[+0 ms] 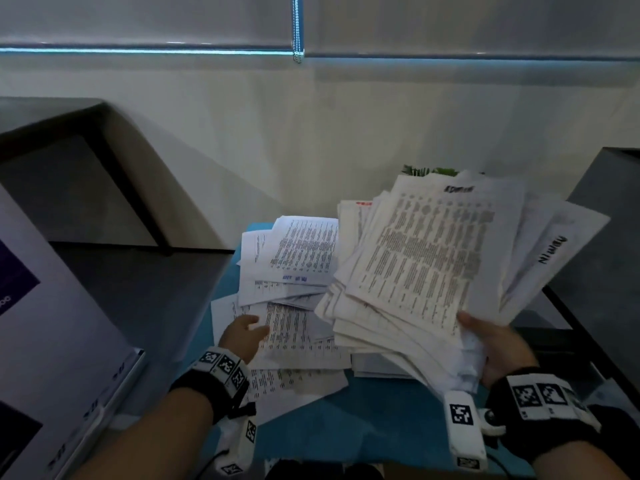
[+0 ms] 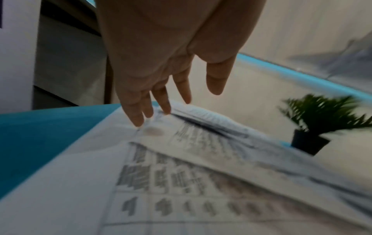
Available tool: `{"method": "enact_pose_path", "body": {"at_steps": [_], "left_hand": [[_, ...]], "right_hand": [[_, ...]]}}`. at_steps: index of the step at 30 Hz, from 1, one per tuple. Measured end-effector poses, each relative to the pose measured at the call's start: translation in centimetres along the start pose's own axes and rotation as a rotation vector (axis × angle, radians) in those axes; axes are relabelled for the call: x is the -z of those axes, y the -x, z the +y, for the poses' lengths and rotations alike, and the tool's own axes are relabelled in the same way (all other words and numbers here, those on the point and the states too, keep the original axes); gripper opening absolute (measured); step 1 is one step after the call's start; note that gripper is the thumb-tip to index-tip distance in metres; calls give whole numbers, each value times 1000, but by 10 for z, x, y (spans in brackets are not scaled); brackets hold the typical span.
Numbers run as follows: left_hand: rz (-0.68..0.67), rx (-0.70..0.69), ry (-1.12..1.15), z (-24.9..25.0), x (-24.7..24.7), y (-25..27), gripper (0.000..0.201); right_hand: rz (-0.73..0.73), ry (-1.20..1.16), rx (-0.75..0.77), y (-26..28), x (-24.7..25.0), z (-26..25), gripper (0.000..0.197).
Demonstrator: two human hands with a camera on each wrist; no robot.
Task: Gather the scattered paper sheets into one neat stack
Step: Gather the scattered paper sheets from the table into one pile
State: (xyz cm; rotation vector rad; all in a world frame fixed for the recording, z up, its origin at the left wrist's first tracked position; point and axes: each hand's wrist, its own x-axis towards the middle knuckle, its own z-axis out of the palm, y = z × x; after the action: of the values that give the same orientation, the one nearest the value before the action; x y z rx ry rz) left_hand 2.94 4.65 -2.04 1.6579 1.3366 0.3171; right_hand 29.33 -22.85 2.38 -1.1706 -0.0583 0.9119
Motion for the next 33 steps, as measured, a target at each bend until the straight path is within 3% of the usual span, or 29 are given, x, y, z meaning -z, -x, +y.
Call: {"method": "enact_pose_path", "body": {"at_steps": [2,5,7,9,11,13,15,16,17,18,20,21,23,26,27,30,32,33], "left_hand": [[7,89,-68,-15,-1,-13,64],[37,149,-135,-25,-6,-25,87],[61,173,-153,-25,-8,-28,94],[38,191,-180,-23,-11,-29,86],[-9,185,-189,-23,-12,-31,53],[-40,161,-181,-20,-11,-25,16],[-70,157,-109,-22,-7,-18,13],[-92,163,-67,-25,-5,-13,19],[-103,159,-35,-28,-2,-8,26],[-114,162,-8,-32,2,-3,30],[-123,191,21,-39,11,8,28],[-115,197,-12,-43,15,14,23],[-71,192,-132,-50,21,18,20],[-20,198,-227,-55,25,14,36],[-7,211,-248,-54,25,13,45],[-11,254,-231,-65,22,-6,79],[-36,272,-180,-62,19,-9,81],[-39,265,-117,-55,19,-5,71]], "right_hand": [[24,30,-9,-2,7,-2,112],[57,30,-7,1,11,-4,65],[70,76,32,0,13,-4,47],[137,137,82,0,14,-3,26],[92,81,55,1,12,0,12],[77,55,55,3,13,4,42],[102,88,72,5,9,5,90],[105,86,94,5,8,6,101],[105,80,109,5,6,6,96],[97,59,107,5,5,6,80],[91,27,82,5,3,7,45],[96,23,63,5,3,8,38],[75,25,51,9,-3,10,38],[65,64,94,16,-11,11,78],[48,55,95,17,-13,12,77],[29,0,89,16,-12,13,46],[36,-21,108,17,-13,13,45],[45,-15,116,16,-14,13,59]]}}
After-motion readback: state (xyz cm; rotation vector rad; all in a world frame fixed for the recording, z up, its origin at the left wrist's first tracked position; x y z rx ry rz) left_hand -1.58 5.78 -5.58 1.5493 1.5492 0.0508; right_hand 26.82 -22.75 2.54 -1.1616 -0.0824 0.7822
